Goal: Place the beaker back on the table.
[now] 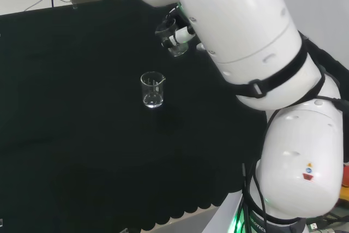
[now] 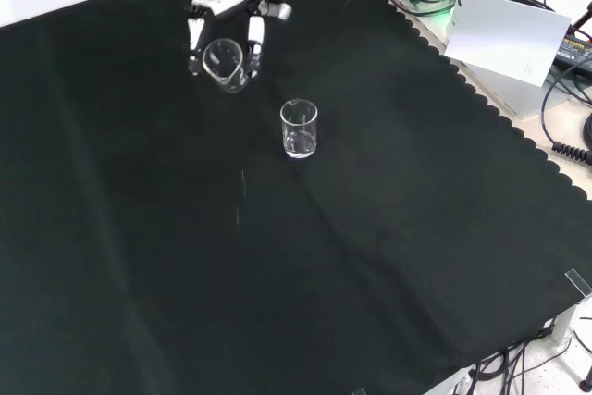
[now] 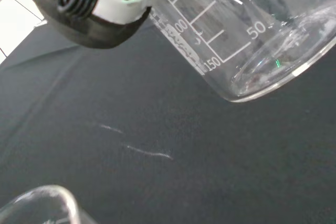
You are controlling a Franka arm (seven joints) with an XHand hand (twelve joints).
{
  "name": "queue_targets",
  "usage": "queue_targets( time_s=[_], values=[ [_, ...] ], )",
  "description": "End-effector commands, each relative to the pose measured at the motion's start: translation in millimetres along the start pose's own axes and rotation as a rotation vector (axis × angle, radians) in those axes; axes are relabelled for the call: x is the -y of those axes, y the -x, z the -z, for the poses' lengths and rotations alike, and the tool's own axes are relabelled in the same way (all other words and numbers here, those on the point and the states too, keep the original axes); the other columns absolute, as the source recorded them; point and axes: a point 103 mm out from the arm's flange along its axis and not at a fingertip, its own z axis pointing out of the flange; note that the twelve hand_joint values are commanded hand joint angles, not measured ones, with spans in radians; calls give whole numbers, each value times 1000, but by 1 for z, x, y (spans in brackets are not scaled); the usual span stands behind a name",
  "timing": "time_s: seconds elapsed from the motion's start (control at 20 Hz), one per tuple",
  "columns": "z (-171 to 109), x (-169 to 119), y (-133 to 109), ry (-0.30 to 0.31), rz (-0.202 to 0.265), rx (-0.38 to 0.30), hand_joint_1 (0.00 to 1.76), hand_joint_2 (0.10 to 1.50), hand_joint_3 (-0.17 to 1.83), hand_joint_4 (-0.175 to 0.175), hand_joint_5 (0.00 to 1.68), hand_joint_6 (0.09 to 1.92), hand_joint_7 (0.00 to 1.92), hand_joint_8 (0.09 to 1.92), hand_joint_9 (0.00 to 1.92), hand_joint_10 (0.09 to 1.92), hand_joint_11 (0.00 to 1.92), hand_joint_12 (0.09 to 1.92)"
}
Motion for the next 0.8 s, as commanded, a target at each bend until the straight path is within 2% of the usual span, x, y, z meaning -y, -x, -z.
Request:
queue_targets(
  time_s=[0.05,0.45,0.6,0.8],
  values=[
    [-41,-26,8,14,4,-130,1295,1051,-175,-53,1236,545,1443,361,1521,536,1295,632],
    [-73,-29,14,22,4,-176,1298,1041,-175,-46,1262,503,1515,197,1584,316,1341,556],
    [-81,-29,16,42,5,-209,1298,1039,-175,-38,1266,503,1548,117,1599,235,1353,539],
    [-88,-28,18,92,0,-220,1295,1041,-175,-24,1258,530,1556,87,1574,193,1362,536]
  ],
)
